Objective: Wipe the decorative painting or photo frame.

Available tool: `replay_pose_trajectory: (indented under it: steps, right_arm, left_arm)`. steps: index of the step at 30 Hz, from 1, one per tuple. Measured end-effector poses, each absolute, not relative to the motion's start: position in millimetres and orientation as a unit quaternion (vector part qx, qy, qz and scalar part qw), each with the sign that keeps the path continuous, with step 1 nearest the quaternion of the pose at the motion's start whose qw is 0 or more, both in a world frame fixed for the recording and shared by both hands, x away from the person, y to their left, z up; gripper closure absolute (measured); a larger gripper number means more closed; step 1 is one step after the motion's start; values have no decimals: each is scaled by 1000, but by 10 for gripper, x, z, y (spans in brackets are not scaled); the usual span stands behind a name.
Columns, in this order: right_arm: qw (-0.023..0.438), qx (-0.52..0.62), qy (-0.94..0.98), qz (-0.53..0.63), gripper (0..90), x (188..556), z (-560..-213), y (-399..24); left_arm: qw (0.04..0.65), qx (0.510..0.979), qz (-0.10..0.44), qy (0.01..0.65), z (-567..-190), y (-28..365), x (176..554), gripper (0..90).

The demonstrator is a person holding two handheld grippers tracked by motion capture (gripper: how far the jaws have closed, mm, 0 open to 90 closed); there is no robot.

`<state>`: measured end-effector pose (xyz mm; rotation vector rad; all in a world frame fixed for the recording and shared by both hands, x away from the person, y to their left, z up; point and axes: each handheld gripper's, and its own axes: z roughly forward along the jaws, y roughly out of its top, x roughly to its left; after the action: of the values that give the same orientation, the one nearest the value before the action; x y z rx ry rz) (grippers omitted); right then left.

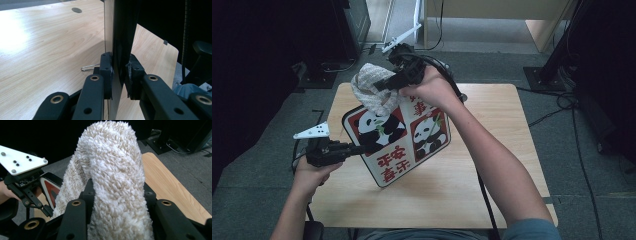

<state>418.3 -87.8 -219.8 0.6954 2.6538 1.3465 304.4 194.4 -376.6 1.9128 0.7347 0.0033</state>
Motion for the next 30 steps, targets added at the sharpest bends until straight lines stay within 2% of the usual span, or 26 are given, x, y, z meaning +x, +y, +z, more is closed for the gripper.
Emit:
replay_pose_trajectory:
  steps: [30]
  right_arm:
    - [67,258,849,455,623,4292,-2227,-1261]
  left_arm:
    - [520,796,2,311,-3769,1956,3042,787]
